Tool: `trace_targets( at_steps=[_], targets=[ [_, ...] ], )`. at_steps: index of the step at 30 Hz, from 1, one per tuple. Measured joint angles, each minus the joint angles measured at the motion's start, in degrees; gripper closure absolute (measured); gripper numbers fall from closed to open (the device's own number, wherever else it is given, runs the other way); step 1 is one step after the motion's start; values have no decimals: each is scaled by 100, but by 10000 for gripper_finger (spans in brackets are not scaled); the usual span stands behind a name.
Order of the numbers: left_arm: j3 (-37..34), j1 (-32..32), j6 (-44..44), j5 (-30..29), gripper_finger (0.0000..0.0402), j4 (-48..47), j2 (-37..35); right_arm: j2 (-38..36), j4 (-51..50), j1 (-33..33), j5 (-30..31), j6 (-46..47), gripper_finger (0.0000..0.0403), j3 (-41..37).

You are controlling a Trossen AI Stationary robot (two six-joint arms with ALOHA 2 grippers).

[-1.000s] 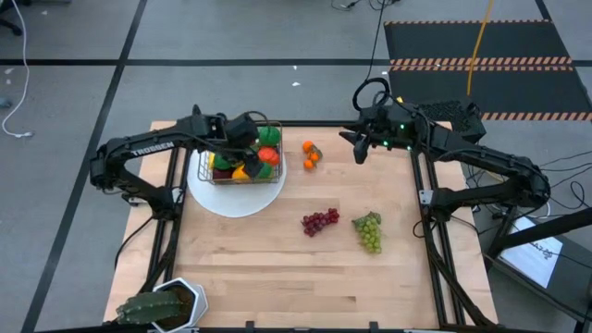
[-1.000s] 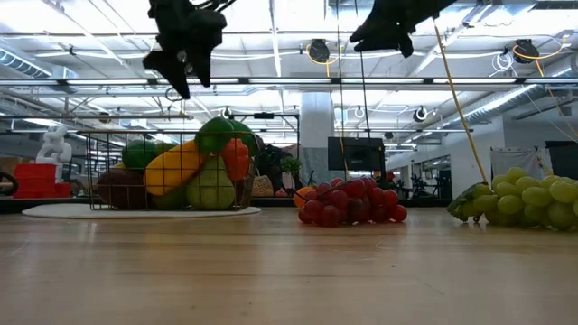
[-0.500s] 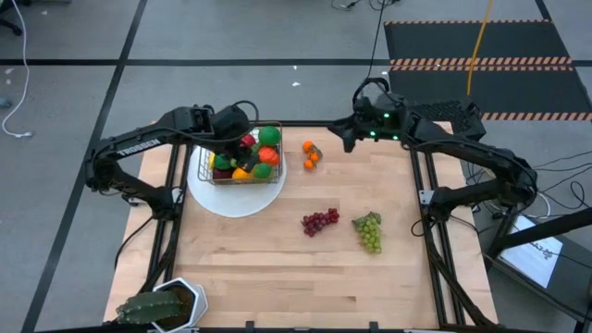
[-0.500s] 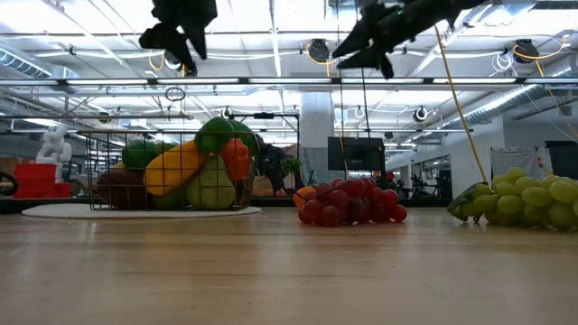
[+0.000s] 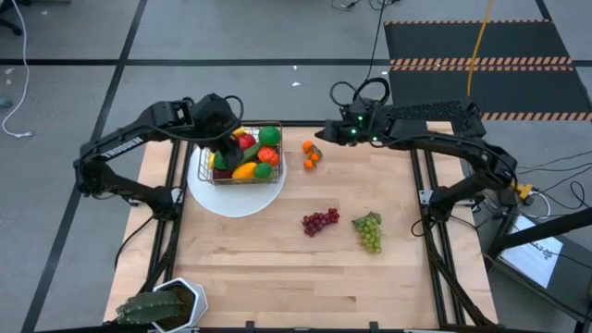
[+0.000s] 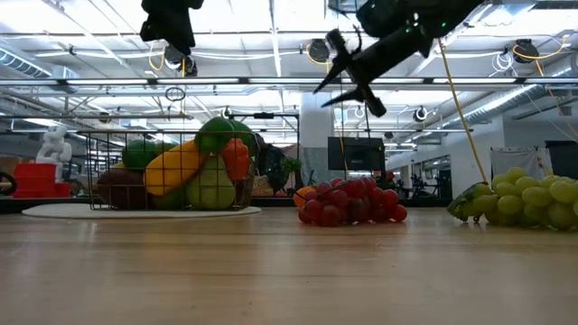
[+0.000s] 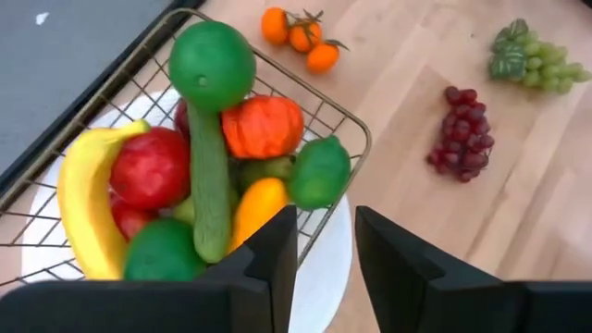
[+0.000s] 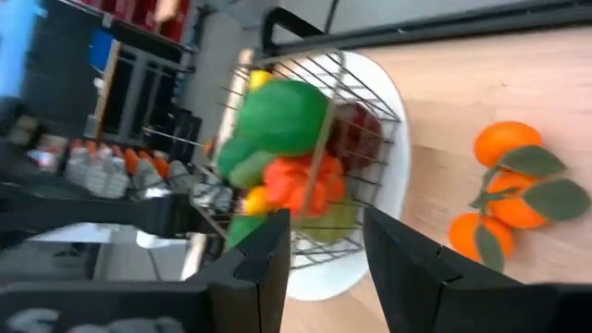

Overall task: Build produce basket
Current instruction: Put the oranges into the wired basket

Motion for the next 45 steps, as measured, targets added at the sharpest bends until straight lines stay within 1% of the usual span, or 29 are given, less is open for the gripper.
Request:
trace_targets(
  at_steps=[3, 7, 12, 15, 18, 23, 32, 38, 45],
  targets=[
    [0, 101, 35, 6, 294, 9, -16, 336, -33, -18, -21, -100, 256, 2],
    [0, 157, -28, -3, 295, 9, -16, 912, 7, -73, -321, -10, 221, 0],
    [0, 140, -192, -22, 295, 112, -16, 1388, 53, -77, -269, 248, 177, 2],
    [0, 144, -149, -54, 295, 253, -9, 1589, 34, -112, -338, 221, 162, 2],
    [0, 142, -153, -56, 295, 418, -5, 1735, 62, -178, -445, 163, 157, 2],
    [0, 144, -173, -190, 295, 524, -5, 1802, 90, -267, -293, -65, 163, 2],
    [-4, 142, -175, -353, 295, 680, 33, 1802, 92, -420, -269, -361, 203, 2],
    [-4, 142, -212, -556, 295, 717, 35, 1802, 180, -355, -295, -964, 224, 2],
    [-4, 142, -199, -618, 295, 719, 35, 1802, 214, -204, -72, -979, 236, 2]
  ],
)
